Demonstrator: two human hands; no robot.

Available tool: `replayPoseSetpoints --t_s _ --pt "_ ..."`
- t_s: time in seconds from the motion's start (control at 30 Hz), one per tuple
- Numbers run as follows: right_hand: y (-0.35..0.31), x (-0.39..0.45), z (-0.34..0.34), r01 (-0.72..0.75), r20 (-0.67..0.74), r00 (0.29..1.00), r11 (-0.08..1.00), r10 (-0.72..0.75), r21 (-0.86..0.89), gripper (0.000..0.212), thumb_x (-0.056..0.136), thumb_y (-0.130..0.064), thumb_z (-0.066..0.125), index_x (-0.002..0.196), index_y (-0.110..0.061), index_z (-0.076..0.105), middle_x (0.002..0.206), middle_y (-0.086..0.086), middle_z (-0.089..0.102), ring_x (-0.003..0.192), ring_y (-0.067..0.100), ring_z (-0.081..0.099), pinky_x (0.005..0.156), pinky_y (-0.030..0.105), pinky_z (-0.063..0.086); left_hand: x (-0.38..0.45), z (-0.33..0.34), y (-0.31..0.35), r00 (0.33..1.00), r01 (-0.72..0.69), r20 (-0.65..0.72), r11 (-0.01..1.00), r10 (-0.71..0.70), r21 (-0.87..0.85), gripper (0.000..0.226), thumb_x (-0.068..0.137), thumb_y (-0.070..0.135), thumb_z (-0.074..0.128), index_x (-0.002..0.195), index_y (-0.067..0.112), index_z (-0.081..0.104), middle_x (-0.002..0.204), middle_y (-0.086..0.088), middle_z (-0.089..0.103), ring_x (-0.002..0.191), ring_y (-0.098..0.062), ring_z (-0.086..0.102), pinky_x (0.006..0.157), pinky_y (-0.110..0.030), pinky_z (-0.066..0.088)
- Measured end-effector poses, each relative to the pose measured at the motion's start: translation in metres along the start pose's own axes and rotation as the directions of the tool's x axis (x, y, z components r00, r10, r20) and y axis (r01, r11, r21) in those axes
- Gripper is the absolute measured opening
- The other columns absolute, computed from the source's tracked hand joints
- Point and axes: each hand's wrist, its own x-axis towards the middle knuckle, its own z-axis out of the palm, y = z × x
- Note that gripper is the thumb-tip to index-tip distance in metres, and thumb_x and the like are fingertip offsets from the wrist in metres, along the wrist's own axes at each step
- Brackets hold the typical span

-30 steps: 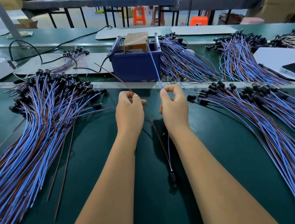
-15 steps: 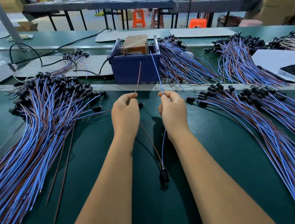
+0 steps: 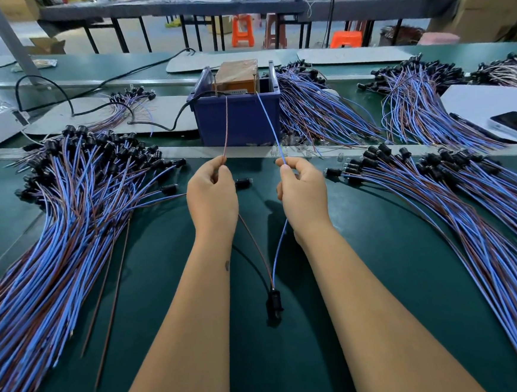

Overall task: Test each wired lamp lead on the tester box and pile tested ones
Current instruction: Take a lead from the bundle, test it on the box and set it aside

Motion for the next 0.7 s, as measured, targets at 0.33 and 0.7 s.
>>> replayPoseSetpoints --t_s 0.33,0.7 --pt "0.0012 0.0002 -0.0005 0.016 0.021 1.0 1.0 -0.015 -0.026 0.022 0.099 -0.012 0.041 0.099 -0.027 0.059 0.054 -0.006 0.048 0.04 0.0 0.04 0.04 0.013 0.034 0.0068 -0.0042 -0.0025 0.998 -0.018 -0.053 1.0 0.018 -0.005 0.03 0.101 0.018 0.048 0.127 0.019 0.064 0.073 0.009 0.062 0.045 0.006 0.048 0.048 -0.009 0.037" --pt "0.0032 0.0012 0.0002 0.039 0.028 0.999 0.998 -0.038 -0.056 0.022 0.098 -0.012 0.042 0.097 -0.028 0.058 0.053 -0.008 0.049 0.043 -0.001 0.043 0.044 0.013 0.038 0.0073 -0.0031 -0.0049 0.999 -0.04 -0.019 0.999 0.04 0.015 0.03 0.101 0.018 0.048 0.125 0.021 0.065 0.073 0.013 0.061 0.05 0.009 0.051 0.05 -0.007 0.037"
